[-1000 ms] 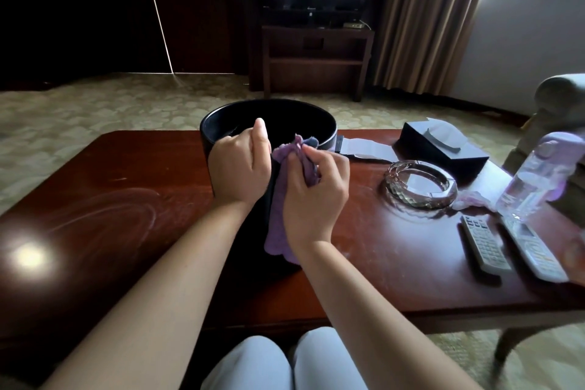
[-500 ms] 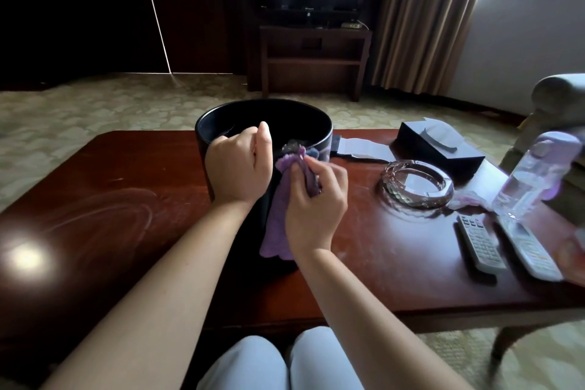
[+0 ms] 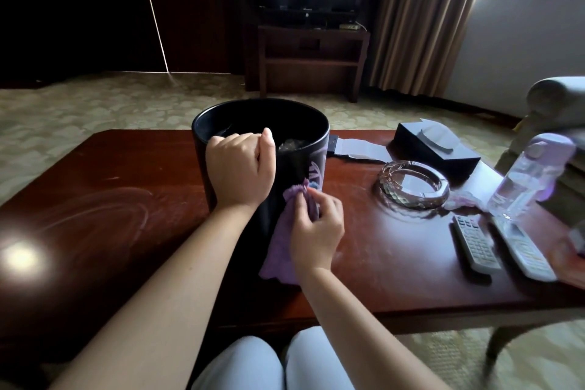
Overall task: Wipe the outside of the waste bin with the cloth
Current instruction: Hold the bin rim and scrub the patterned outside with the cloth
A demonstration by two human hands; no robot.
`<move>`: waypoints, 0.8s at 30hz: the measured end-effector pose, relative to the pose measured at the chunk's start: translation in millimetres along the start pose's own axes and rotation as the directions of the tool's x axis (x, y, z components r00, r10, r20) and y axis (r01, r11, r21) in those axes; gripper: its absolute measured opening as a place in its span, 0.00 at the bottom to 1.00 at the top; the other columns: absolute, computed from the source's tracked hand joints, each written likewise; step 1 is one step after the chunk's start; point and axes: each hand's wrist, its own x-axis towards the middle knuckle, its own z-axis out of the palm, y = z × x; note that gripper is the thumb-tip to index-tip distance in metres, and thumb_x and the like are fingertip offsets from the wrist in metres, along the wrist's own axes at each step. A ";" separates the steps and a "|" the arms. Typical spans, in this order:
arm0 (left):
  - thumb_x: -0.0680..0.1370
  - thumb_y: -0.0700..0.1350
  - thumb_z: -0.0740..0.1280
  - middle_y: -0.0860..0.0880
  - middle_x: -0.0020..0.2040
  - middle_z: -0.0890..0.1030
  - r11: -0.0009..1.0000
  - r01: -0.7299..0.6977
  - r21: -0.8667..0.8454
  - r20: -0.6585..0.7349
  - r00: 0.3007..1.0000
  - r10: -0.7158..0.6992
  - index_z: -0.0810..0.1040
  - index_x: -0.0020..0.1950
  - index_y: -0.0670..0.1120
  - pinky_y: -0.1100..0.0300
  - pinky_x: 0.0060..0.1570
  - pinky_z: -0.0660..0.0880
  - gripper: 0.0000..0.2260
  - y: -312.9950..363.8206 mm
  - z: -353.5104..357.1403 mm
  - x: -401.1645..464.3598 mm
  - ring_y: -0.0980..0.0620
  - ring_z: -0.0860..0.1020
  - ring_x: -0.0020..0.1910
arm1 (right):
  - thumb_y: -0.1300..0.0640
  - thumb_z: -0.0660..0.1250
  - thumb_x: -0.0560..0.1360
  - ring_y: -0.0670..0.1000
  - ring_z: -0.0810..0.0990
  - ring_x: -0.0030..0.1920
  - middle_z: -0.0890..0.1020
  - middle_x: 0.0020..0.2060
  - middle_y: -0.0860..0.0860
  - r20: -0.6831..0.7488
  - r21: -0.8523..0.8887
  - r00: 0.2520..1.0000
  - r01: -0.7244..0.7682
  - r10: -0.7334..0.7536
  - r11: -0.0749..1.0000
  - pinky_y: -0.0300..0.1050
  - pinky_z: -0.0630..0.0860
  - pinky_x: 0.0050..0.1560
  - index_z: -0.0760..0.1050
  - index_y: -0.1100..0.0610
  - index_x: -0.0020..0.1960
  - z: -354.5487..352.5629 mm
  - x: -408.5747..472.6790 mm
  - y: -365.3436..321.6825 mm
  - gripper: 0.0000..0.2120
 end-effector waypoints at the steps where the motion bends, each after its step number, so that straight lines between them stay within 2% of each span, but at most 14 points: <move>1: 0.78 0.45 0.55 0.46 0.22 0.71 1.000 0.000 -0.001 0.000 1.000 0.000 0.60 0.28 0.50 0.55 0.31 0.62 0.17 -0.2 0.4 0.0 0.44 0.72 0.24 | 0.62 0.71 0.72 0.43 0.76 0.43 0.77 0.43 0.50 0.024 -0.011 0.998 -0.049 0.049 0.999 0.25 0.69 0.47 0.81 0.59 0.46 -2.2 -1.9 4.2 0.03; 2: 0.78 0.45 0.55 0.46 0.22 0.71 1.000 0.000 -0.004 -0.001 1.000 0.000 0.60 0.28 0.50 0.55 0.31 0.62 0.17 -0.4 0.5 0.0 0.44 0.72 0.24 | 0.62 0.71 0.72 0.41 0.75 0.43 0.77 0.44 0.51 0.034 -0.017 0.997 -0.064 0.064 0.998 0.24 0.68 0.47 0.81 0.59 0.46 -3.2 -0.9 4.5 0.03; 4: 0.78 0.45 0.55 0.46 0.22 0.71 1.000 -0.003 -0.003 -0.006 1.000 0.003 0.60 0.28 0.50 0.55 0.31 0.61 0.17 -0.6 0.8 -0.5 0.44 0.72 0.24 | 0.61 0.71 0.72 0.38 0.76 0.44 0.79 0.44 0.52 0.006 0.004 1.000 0.001 -0.001 1.000 0.22 0.67 0.47 0.81 0.59 0.46 -1.5 8.1 -7.6 0.03; 7: 0.78 0.44 0.55 0.47 0.22 0.71 1.000 -0.018 0.006 -0.020 1.000 0.018 0.60 0.29 0.50 0.56 0.31 0.60 0.17 -0.6 1.0 -1.2 0.44 0.71 0.24 | 0.60 0.70 0.73 0.39 0.76 0.45 0.79 0.44 0.51 -0.039 0.067 0.997 0.070 -0.068 0.995 0.24 0.67 0.48 0.81 0.59 0.47 6.5 25.6 -31.9 0.04; 10: 0.78 0.45 0.56 0.47 0.22 0.71 1.000 -0.021 0.013 -0.014 1.000 0.021 0.61 0.28 0.50 0.55 0.31 0.60 0.17 -1.0 1.4 -1.7 0.44 0.72 0.24 | 0.59 0.70 0.73 0.39 0.76 0.45 0.79 0.45 0.51 -0.041 0.063 0.998 0.057 -0.055 0.996 0.24 0.67 0.48 0.81 0.59 0.47 7.2 24.3 -28.0 0.05; 14: 0.78 0.45 0.57 0.47 0.22 0.70 0.999 -0.003 0.035 -0.009 1.000 0.003 0.61 0.27 0.50 0.55 0.32 0.61 0.18 -1.5 3.1 -2.6 0.45 0.71 0.24 | 0.61 0.70 0.73 0.37 0.75 0.44 0.80 0.46 0.55 0.005 -0.015 0.999 -0.042 0.042 0.999 0.21 0.65 0.46 0.81 0.59 0.47 -0.8 8.6 -3.8 0.04; 21: 0.77 0.45 0.60 0.48 0.22 0.68 0.999 -0.023 0.036 -0.016 1.000 0.023 0.59 0.28 0.49 0.56 0.31 0.59 0.18 -2.4 2.7 -2.4 0.45 0.70 0.23 | 0.59 0.70 0.73 0.43 0.78 0.47 0.80 0.46 0.52 -0.069 0.105 0.997 0.039 -0.031 0.994 0.32 0.73 0.52 0.82 0.59 0.48 10.5 33.3 -39.6 0.05; 24: 0.77 0.45 0.60 0.47 0.22 0.68 0.999 -0.024 0.041 -0.021 0.999 0.024 0.58 0.28 0.49 0.56 0.32 0.58 0.18 -2.1 3.0 -2.5 0.44 0.70 0.23 | 0.60 0.70 0.73 0.44 0.77 0.46 0.80 0.46 0.52 -0.059 0.057 0.998 -0.011 0.014 0.998 0.28 0.71 0.51 0.81 0.58 0.49 6.6 18.9 -20.4 0.05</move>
